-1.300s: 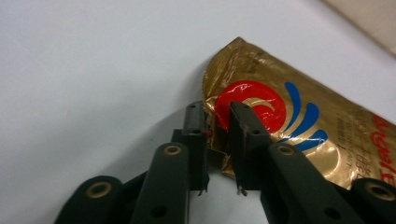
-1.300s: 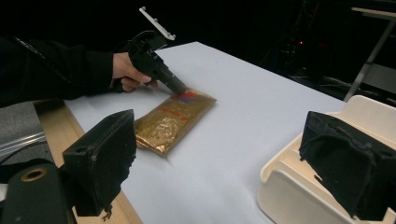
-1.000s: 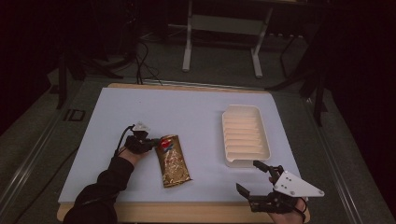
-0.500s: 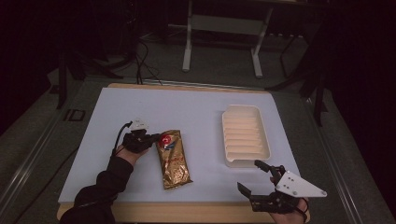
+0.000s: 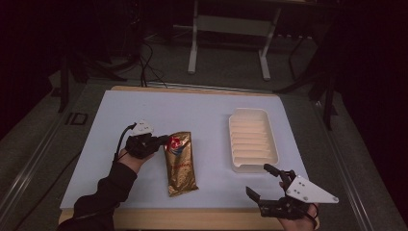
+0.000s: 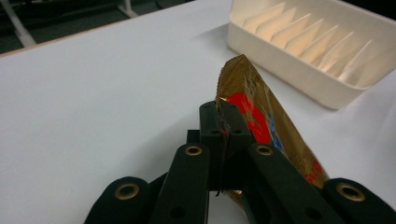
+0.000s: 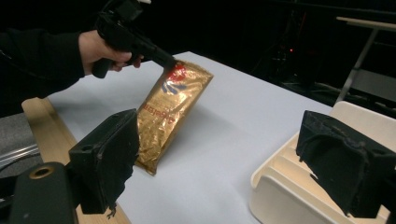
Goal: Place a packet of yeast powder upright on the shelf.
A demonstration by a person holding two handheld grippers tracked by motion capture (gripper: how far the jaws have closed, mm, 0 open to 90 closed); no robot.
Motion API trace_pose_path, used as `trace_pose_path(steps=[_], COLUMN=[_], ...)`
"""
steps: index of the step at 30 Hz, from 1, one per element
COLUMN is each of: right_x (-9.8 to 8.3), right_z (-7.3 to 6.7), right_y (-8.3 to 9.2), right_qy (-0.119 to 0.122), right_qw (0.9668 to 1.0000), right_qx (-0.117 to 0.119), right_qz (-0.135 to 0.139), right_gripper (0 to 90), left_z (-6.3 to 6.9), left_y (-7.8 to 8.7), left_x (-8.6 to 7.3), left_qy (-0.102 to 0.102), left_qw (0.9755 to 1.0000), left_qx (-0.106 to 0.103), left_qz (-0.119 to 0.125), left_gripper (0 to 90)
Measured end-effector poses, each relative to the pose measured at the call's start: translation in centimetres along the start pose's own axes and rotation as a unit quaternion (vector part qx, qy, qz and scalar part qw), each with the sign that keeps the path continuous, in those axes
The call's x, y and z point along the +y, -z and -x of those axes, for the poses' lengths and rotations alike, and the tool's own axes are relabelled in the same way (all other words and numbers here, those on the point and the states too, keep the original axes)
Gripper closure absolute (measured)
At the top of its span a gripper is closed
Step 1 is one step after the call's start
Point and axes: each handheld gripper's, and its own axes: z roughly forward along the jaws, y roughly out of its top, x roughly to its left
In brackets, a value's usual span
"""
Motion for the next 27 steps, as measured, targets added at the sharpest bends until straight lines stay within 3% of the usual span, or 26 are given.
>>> trace_pose_path(steps=[6, 8, 12, 15, 18, 27], right_x=[0.0, 0.0, -0.1, -0.2, -0.2, 0.5], right_z=[0.0, 0.1, 0.3, 0.5, 0.5, 0.0], right_y=[-0.1, -0.1, -0.2, -0.4, -0.5, 0.0], right_qy=[-0.003, -0.006, -0.006, -0.002, 0.020, 0.021], right_qw=[1.0000, 0.9999, 0.9997, 0.9997, 0.9997, 0.9995], right_qx=[-0.002, 0.014, 0.024, 0.024, 0.012, -0.004], right_qz=[0.000, -0.002, -0.006, -0.006, -0.009, -0.022], right_gripper=[12.8, 10.9, 11.2, 12.7, 13.1, 16.2], left_z=[0.6, 0.9, 1.7, 2.4, 3.1, 4.7], left_y=[0.6, 0.8, 1.3, 1.6, 1.9, 2.6], left_x=[0.3, 0.4, 0.7, 1.0, 1.3, 1.8], left_qy=[-0.006, -0.006, -0.015, -0.024, -0.031, -0.046], left_qw=[0.9999, 0.9998, 0.9994, 0.9991, 0.9986, 0.9971], left_qx=[-0.007, -0.009, -0.016, -0.020, -0.025, -0.043], left_qz=[0.013, 0.017, 0.026, 0.029, 0.033, 0.042], left_gripper=[90.0, 90.0, 90.0, 90.0, 90.0, 90.0])
